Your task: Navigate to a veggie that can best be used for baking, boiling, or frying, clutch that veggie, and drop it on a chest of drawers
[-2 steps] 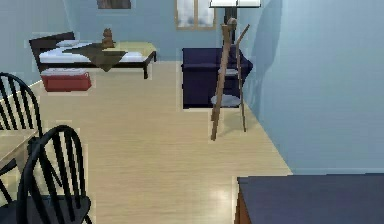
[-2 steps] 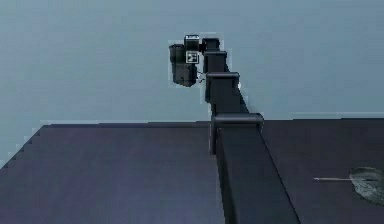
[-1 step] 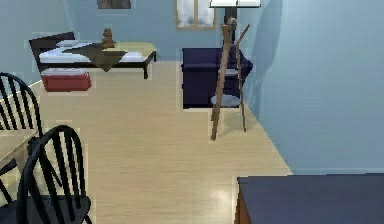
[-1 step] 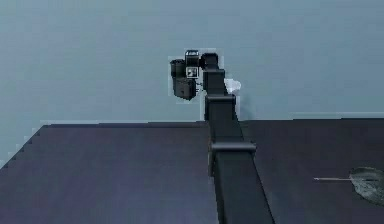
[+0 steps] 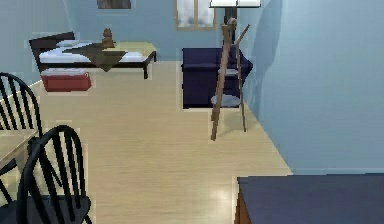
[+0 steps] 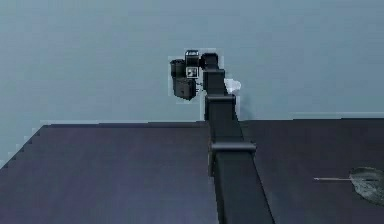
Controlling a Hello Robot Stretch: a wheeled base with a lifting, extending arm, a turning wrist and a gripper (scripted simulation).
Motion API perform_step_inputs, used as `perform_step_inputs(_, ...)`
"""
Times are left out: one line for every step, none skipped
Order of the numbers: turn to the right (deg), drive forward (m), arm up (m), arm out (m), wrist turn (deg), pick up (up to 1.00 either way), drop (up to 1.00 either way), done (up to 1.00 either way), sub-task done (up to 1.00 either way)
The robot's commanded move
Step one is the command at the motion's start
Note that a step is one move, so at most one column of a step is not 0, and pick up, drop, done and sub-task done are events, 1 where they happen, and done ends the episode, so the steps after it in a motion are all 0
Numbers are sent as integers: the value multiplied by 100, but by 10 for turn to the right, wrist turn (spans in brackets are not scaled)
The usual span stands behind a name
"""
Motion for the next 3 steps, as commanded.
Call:
perform_step_inputs(0,0,0,0,0,0,100,0,0)
perform_step_inputs(0,0,4,0,0,0,0,0,0)
perform_step_inputs(0,0,0,-8,0,0,0,0,0)
